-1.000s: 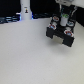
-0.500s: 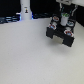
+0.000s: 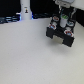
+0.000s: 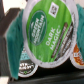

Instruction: Open the kcup holder, insert the kcup into the holder, and close the kcup holder

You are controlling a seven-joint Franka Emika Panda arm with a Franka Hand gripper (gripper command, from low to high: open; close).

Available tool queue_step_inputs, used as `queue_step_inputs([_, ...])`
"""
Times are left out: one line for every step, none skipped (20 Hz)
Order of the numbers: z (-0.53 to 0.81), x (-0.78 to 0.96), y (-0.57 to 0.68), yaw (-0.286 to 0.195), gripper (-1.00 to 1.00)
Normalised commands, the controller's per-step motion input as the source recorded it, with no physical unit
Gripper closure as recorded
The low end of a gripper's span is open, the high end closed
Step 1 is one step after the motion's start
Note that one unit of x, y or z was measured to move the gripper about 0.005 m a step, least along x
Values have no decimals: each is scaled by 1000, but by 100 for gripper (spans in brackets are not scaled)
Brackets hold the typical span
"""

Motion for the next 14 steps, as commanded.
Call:
queue_step_inputs([19,-46,-53,-3,100])
queue_step_inputs([0,0,-6,0,100])
queue_step_inputs([0,-66,-37,0,100])
queue_step_inputs([57,-80,-100,-6,100])
queue_step_inputs([191,-171,-126,-15,100])
queue_step_inputs([326,-220,-169,-23,100])
queue_step_inputs([360,-314,-229,-43,100])
queue_step_inputs([357,-343,-280,-57,100])
queue_step_inputs([303,-377,-286,-61,100])
queue_step_inputs([226,-317,-240,-59,100])
queue_step_inputs([111,-120,-74,-7,100])
queue_step_inputs([24,-84,-82,-10,100])
queue_step_inputs([23,-54,-121,-14,100])
queue_step_inputs([-5,14,-115,-6,100])
